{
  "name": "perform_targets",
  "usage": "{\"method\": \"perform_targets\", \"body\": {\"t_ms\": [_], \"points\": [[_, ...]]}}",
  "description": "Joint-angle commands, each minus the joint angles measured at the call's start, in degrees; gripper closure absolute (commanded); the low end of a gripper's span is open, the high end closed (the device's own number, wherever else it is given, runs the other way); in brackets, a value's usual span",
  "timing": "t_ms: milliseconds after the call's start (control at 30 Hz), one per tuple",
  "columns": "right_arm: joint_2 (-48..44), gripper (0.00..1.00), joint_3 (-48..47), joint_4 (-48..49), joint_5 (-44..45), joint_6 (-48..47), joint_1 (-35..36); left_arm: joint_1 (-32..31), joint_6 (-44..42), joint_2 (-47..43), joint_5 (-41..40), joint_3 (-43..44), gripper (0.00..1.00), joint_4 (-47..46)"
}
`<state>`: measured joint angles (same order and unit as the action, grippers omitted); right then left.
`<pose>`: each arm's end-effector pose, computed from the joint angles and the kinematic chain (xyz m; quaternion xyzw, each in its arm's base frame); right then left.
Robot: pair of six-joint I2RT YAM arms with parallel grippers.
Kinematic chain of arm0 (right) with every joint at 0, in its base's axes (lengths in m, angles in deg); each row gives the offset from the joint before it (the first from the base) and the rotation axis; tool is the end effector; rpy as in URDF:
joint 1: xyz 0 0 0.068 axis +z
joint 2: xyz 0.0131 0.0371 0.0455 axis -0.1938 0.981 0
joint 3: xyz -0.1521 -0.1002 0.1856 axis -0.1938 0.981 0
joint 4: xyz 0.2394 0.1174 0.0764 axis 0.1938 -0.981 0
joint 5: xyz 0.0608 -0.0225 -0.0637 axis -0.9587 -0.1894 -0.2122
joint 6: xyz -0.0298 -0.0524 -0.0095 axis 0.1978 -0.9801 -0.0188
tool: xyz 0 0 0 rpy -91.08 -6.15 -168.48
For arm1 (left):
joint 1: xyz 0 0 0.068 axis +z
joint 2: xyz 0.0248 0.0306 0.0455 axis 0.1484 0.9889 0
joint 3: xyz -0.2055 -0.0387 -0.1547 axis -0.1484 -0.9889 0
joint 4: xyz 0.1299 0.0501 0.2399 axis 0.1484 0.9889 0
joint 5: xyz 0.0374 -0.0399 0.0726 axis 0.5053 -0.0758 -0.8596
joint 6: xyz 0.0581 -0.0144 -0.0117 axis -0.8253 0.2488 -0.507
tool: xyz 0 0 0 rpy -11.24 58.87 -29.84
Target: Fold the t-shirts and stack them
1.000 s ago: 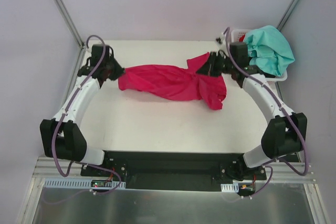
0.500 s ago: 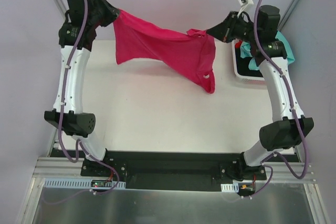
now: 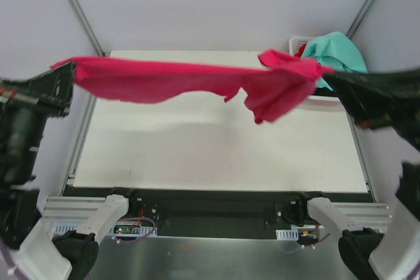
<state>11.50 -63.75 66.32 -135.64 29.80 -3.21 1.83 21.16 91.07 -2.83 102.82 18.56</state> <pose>0.0635 0.0424 0.6482 -0.3491 0.3926 0.3030 0.7951 0.0471 -0.0089 0.6218 -0.0892 0.5384 -0.2972 0.7835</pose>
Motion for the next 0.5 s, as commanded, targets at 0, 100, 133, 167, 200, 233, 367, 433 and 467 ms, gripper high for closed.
{"method": "perform_targets", "body": {"t_ms": [0,100,133,167,200,233,367,433,467], "points": [[-6.9,0.99,-0.6,-9.5,5.5,-6.1,-0.2,0.0,-4.1,-0.9,-7.3,4.7,1.00,8.9],[-6.9,0.99,0.8,-12.9,5.8,-6.4,-0.3,-1.6,-3.9,-0.4,-8.8,3.5,1.00,10.4],[-7.0,0.99,1.7,-12.6,5.6,-6.0,-0.2,-1.5,-3.6,-0.3,-8.8,3.2,1.00,10.6],[-7.4,0.99,4.6,-12.2,5.8,-6.0,-0.2,-1.6,-2.9,-0.1,-8.8,2.8,1.00,11.0],[-7.6,0.99,5.8,-11.9,7.0,-6.2,-0.2,-1.6,-2.6,0.1,-8.5,2.1,1.00,11.1],[-8.0,0.99,6.9,-11.8,7.1,-6.5,-0.2,-1.6,-2.5,0.4,-8.1,1.9,1.00,11.0],[-7.0,0.99,7.7,-13.8,7.6,-8.3,-0.2,-1.6,-2.7,1.3,-9.3,1.2,1.00,11.2],[-6.6,0.99,8.1,-14.4,7.6,-9.5,-0.2,-1.6,-2.5,2.0,-8.7,0.8,1.00,11.0],[-6.2,0.99,8.7,-14.7,8.0,-9.7,-0.3,-1.6,-2.4,2.2,-8.3,0.4,1.00,10.8]]}}
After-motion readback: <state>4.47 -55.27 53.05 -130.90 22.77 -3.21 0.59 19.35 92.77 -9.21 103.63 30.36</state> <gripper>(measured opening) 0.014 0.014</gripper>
